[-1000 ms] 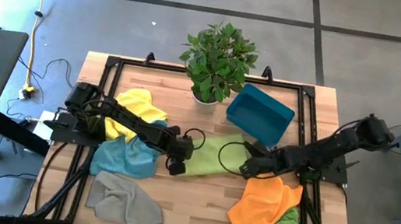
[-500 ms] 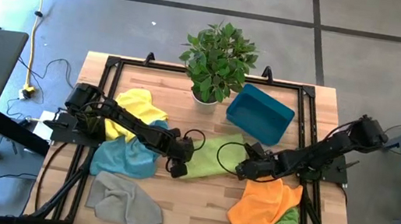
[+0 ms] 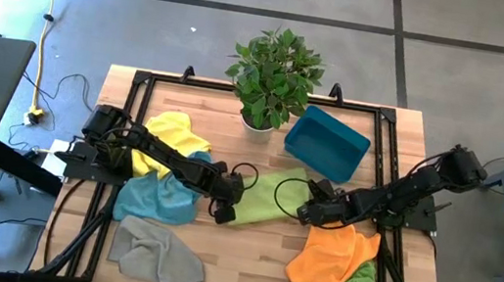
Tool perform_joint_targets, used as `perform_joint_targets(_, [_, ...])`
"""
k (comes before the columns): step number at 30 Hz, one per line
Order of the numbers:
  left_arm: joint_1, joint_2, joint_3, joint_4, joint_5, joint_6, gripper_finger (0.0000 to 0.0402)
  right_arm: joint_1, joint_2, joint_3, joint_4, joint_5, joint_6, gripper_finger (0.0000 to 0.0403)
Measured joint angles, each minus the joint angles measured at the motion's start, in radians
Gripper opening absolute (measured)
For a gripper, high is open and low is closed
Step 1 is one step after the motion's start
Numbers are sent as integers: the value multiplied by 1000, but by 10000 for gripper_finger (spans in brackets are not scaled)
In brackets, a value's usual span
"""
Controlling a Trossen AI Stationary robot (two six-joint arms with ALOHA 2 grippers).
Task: Fold microfiber towels
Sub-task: Fold the light green towel
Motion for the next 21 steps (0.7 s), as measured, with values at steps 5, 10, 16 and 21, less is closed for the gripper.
perform_joint_targets(5, [-1,3,15,-2,12,15,107,-1,0,0,-11,0,0,8])
perform_joint_targets(10, [-3,-10,38,-21,47,39,107,-3,-13,2,-27,-4,-4,2])
perform_joint_targets(16, [-32,-80,53,-28,56,65,107,-11,-19,106,-301,4,-19,1])
perform_joint_targets(21, [-75,-150,53,-38,19,59,107,-36,-10,227,-493,11,-62,1])
